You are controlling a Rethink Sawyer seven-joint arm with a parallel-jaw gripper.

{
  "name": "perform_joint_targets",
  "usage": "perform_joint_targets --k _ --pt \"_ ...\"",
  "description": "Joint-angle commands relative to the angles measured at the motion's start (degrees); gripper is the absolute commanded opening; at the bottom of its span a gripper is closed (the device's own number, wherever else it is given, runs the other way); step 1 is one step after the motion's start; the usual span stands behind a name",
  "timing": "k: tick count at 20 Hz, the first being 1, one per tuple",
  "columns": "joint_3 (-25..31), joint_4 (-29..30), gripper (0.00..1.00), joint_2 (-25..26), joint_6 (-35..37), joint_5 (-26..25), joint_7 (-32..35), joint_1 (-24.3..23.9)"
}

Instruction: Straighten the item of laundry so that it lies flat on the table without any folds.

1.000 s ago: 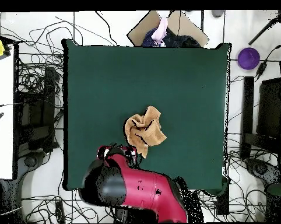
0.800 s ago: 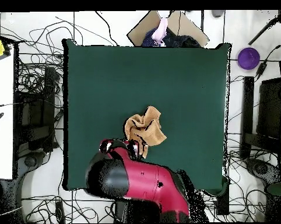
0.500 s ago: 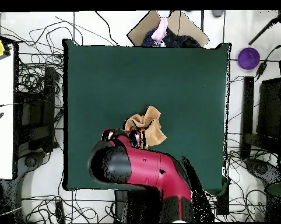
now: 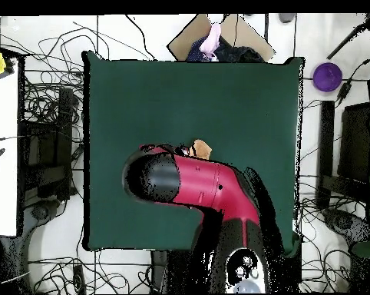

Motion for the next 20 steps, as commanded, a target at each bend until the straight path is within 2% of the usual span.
perform_joint_targets --k 1,5,7,9,12,14,18,20 --pt "0.45 -14.41 1.00 11.15 6.64 -2.31 8.30 0.59" --pt "-1.10 -21.24 1.00 15.85 7.94 -1.96 10.46 1.61" --pt "-1.48 -22.38 1.00 17.56 7.97 -0.50 11.86 1.51" --pt "-4.09 -23.70 1.00 18.56 9.18 0.97 16.50 2.71" --pt "-8.72 -24.33 1.00 19.47 9.75 3.17 24.35 5.12" --pt "-10.36 -24.92 1.00 20.57 9.20 4.28 26.79 5.95" --pt "-12.41 -24.26 1.00 21.21 7.87 6.48 29.96 7.02" --pt "-12.85 -24.67 1.00 21.03 8.41 5.92 28.79 7.20"
